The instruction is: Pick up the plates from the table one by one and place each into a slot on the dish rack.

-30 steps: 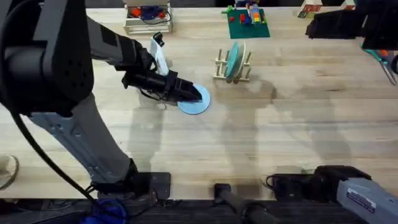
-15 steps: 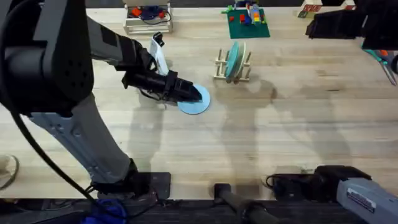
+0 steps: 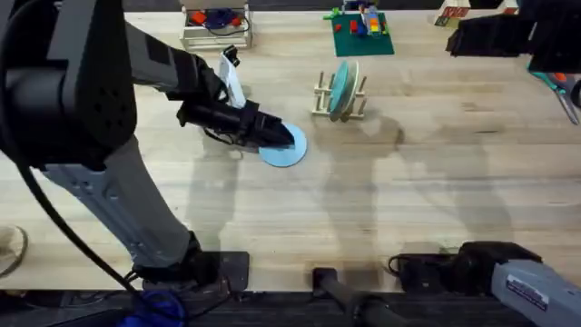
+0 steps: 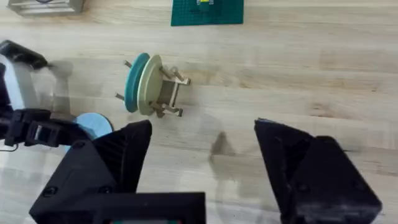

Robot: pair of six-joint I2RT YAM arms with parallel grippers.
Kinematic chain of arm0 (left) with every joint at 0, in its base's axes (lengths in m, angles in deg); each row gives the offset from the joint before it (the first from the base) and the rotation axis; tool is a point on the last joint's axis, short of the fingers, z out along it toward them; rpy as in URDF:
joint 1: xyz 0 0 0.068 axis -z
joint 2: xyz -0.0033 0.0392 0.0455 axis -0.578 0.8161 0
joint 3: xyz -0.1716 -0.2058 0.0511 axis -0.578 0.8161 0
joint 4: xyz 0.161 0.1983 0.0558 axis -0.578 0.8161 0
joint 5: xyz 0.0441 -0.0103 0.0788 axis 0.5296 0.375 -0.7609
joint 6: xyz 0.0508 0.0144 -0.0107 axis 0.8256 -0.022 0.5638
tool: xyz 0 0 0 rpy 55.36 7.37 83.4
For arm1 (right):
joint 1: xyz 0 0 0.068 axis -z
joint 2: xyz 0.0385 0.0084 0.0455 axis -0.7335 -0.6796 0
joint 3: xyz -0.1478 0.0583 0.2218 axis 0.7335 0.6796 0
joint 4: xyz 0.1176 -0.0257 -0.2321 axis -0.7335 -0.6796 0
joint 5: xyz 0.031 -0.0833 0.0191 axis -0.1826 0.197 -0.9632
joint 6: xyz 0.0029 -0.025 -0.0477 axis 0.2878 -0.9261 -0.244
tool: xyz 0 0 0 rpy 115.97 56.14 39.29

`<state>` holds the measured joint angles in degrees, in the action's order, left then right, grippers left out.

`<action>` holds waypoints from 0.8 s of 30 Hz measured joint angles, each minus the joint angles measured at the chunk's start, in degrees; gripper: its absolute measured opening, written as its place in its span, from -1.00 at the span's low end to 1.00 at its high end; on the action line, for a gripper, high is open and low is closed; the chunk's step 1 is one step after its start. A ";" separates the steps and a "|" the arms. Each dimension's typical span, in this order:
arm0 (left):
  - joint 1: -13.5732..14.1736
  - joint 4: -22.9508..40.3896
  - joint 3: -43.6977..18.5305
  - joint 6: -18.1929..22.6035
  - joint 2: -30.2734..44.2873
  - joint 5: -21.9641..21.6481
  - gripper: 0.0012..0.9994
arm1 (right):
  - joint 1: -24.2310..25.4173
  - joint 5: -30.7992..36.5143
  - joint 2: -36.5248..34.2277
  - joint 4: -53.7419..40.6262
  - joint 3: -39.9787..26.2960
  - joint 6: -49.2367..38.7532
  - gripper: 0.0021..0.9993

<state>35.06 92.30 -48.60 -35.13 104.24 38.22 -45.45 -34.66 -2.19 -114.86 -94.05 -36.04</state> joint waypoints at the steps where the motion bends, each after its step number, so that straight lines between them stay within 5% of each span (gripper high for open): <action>1: 0.00 0.44 -0.26 -0.35 -0.09 -0.12 -0.92 | 0.00 0.00 0.00 0.02 0.00 0.00 0.99; 24: 0.00 13.42 -9.64 -3.40 -8.28 -5.81 -0.92 | 0.00 0.00 0.00 0.02 0.00 0.00 0.99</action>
<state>35.06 105.72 -58.24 -38.53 95.97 32.41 -45.45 -34.66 -2.19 -114.84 -94.05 -36.04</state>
